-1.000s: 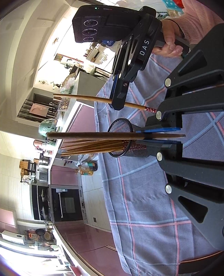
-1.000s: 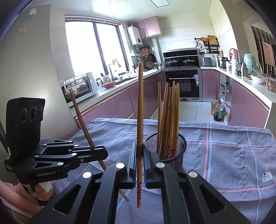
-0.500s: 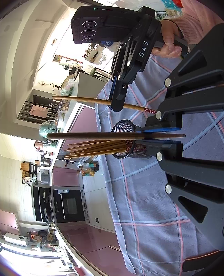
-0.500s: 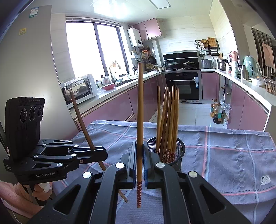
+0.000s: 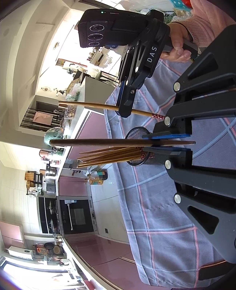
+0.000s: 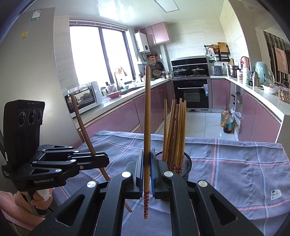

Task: Organize utensils
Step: 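Carry the right gripper's chopstick over the holder while the left gripper follows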

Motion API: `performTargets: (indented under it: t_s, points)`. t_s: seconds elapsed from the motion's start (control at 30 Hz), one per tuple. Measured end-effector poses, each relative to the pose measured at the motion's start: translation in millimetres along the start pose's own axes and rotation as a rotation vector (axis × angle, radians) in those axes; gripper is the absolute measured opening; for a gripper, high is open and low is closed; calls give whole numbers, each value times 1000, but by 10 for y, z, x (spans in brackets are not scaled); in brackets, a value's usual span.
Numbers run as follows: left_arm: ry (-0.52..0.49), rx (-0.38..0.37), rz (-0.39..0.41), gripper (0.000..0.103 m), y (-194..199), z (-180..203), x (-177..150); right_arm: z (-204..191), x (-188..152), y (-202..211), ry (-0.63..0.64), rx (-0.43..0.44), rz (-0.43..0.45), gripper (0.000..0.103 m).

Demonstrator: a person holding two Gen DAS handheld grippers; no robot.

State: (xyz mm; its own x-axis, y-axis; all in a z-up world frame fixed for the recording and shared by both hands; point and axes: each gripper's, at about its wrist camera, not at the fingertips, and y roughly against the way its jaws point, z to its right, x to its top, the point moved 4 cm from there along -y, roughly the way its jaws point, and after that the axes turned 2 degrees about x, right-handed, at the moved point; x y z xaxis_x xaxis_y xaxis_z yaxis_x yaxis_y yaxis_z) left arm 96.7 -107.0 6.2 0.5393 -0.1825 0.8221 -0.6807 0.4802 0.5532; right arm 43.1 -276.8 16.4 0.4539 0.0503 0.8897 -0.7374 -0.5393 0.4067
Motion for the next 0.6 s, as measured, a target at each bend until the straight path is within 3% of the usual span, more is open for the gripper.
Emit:
performTargets:
  t_s: [0.6]
  points:
    - [-24, 9, 23, 7, 89, 79, 151, 15, 127, -6, 8, 1, 14, 6]
